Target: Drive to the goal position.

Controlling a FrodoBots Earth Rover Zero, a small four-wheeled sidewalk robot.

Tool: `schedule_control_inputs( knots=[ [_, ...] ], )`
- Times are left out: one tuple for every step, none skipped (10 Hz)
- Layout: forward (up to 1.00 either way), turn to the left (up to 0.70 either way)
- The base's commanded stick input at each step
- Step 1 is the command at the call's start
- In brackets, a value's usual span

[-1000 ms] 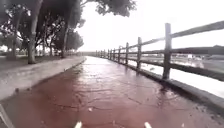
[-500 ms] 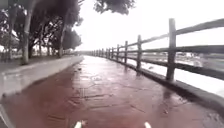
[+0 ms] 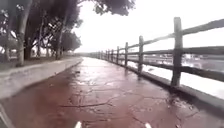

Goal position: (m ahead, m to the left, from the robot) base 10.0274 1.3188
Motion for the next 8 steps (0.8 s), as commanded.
schedule_control_inputs(
  knots=[
    [0.50, 0.00],
    [0.50, 0.00],
    [0.50, 0.00],
    [0.50, 0.00],
    [0.50, 0.00],
    [0.50, 0.00],
    [0.50, 0.00],
    [0.50, 0.00]
  ],
)
